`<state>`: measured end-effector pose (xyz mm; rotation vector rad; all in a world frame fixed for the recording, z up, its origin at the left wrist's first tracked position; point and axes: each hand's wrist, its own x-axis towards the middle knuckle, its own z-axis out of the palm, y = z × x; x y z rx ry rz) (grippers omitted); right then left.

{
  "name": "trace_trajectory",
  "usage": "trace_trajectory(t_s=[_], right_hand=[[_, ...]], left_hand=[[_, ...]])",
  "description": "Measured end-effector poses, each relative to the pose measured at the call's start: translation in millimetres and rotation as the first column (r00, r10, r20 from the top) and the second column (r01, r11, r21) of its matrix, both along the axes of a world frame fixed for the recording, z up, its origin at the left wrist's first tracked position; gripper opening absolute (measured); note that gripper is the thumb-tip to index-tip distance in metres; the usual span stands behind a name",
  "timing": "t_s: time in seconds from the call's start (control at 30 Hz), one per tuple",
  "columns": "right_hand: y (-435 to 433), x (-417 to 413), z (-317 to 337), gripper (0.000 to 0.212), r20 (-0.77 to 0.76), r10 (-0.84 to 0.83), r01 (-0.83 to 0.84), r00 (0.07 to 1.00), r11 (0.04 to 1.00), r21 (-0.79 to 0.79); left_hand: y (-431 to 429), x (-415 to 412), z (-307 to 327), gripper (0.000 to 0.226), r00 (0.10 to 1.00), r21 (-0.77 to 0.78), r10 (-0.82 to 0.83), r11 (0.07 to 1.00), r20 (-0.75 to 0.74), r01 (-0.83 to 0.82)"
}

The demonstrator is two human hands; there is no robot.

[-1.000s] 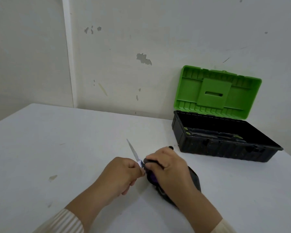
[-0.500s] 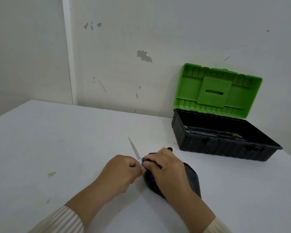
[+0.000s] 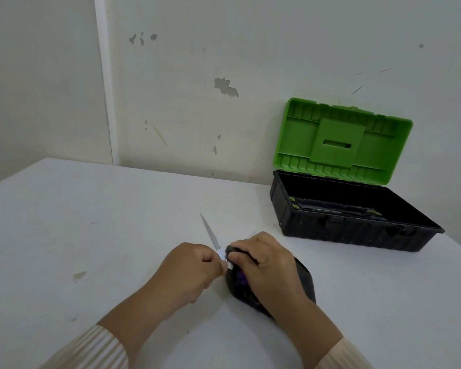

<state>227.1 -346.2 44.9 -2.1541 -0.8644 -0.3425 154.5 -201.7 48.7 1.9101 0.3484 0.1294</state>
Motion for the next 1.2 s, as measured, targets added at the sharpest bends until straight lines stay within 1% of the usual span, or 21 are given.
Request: trace_trajectory(t_s=[0.07, 0.13, 0.23, 0.27, 0.33, 0.4, 0.43, 0.47, 0.53, 0.6, 0.67, 0.7, 0.8, 0.87, 0.9, 0.97, 1.0, 1.03, 1.07, 1.1, 1.2], right_hand=[[3.1, 8.1, -1.0, 0.010, -0.079, -0.036, 0.040, 0.996, 0.998, 0.050], [1.7, 10.0, -1.2, 0.011, -0.072, -0.083, 0.088, 0.994, 0.994, 0.070], [3.5, 0.0, -3.0, 0.010, -0.081, 0.027, -0.030, 0.996, 0.999, -0.029], [3.7, 1.3, -2.4, 0.010, -0.097, 0.023, -0.026, 0.995, 0.999, -0.025], [-3.6, 15.4, 0.6, 0.010, -0.111, -0.099, 0.105, 0.989, 0.993, 0.049], [-16.2, 29.7, 7.6, 0.014, -0.124, -0.251, 0.266, 0.960, 0.957, 0.121], [-23.0, 32.6, 10.1, 0.017, -0.149, -0.279, 0.301, 0.949, 0.942, 0.149], [-28.8, 33.4, 12.0, 0.020, -0.189, -0.256, 0.288, 0.948, 0.942, 0.170], [-33.5, 27.4, 16.3, 0.019, -0.307, -0.090, 0.149, 0.947, 0.974, 0.173], [-30.2, 16.6, 20.6, 0.010, -0.430, 0.056, -0.039, 0.901, 0.998, 0.048], [-25.2, 10.1, 21.2, 0.011, -0.451, 0.116, -0.188, 0.885, 0.975, -0.117], [-22.7, 8.8, 21.1, 0.013, -0.438, 0.132, -0.226, 0.889, 0.959, -0.169], [-21.4, 10.3, 18.9, 0.019, -0.431, 0.138, -0.235, 0.892, 0.955, -0.182], [-22.5, 12.1, 16.8, 0.016, -0.436, 0.118, -0.191, 0.892, 0.973, -0.128], [-22.3, 12.8, 15.9, 0.013, -0.438, 0.107, -0.164, 0.893, 0.982, -0.095], [-20.8, 13.2, 15.1, 0.010, -0.431, 0.082, -0.113, 0.899, 0.993, -0.047], [-19.8, 12.6, 15.1, 0.010, -0.424, 0.072, -0.097, 0.903, 0.995, -0.036], [-18.1, 11.6, 15.1, 0.011, -0.412, 0.066, -0.088, 0.909, 0.996, -0.034], [-16.2, 9.8, 15.1, 0.011, -0.391, 0.069, -0.091, 0.918, 0.995, -0.037], [-13.6, 8.0, 14.4, 0.012, -0.363, 0.083, -0.105, 0.928, 0.994, -0.043], [-6.4, 2.8, 10.4, 0.011, -0.316, 0.148, -0.183, 0.937, 0.979, -0.084]], left_hand=[[-0.8, 0.0, -0.1, 0.031, 1.000, 0.030, 0.001, 1.000, -0.004, -0.001], [-0.7, 1.0, -0.7, 0.031, 1.000, 0.031, 0.004, 1.000, -0.010, -0.003], [-1.3, 0.3, -1.2, 0.034, 1.000, 0.028, 0.001, 1.000, -0.013, -0.001], [-1.1, 0.0, -0.9, 0.031, 1.000, 0.014, -0.003, 1.000, -0.012, 0.003], [-0.5, -1.1, 0.3, 0.028, 1.000, -0.019, -0.009, 1.000, -0.019, 0.009], [0.3, -1.8, 2.1, 0.028, 1.000, -0.039, -0.023, 0.999, -0.019, 0.022], [0.9, -2.0, 3.0, 0.029, 1.000, -0.047, -0.028, 0.999, -0.011, 0.027], [1.6, -2.0, 3.9, 0.029, 1.000, -0.054, -0.026, 0.998, 0.000, 0.026], [4.0, -2.4, 4.8, 0.027, 1.000, -0.065, -0.009, 0.998, 0.011, 0.010], [6.0, -3.0, 4.6, 0.025, 1.000, -0.089, 0.008, 0.996, 0.008, -0.008], [7.3, -2.9, 4.2, 0.021, 1.000, -0.116, 0.016, 0.993, 0.002, -0.015], [7.8, -2.6, 3.5, 0.020, 1.000, -0.130, 0.017, 0.991, -0.005, -0.017], [10.0, -0.2, 2.3, 0.018, 0.998, -0.227, 0.038, 0.973, -0.043, -0.046], [12.0, 1.4, 2.3, 0.014, 0.994, -0.413, 0.077, 0.905, -0.075, -0.101], [13.5, 2.2, 2.0, 0.012, 0.992, -0.542, 0.093, 0.831, -0.088, -0.126], [13.5, 5.5, 0.4, 0.010, 0.988, -0.770, 0.120, 0.621, -0.093, -0.148], [10.8, 7.0, -1.3, 0.010, 0.987, -0.839, 0.141, 0.525, -0.082, -0.144], [6.4, 8.7, -4.3, 0.009, 0.984, -0.875, 0.165, 0.465, -0.068, -0.139], [0.7, 10.8, -8.7, 0.009, 0.981, -0.885, 0.188, 0.446, -0.058, -0.137], [-5.4, 12.2, -12.5, 0.009, 0.979, -0.881, 0.202, 0.455, -0.043, -0.132], [-17.3, 12.8, -15.8, 0.018, 0.977, -0.839, 0.213, 0.535, 0.022, -0.097]])
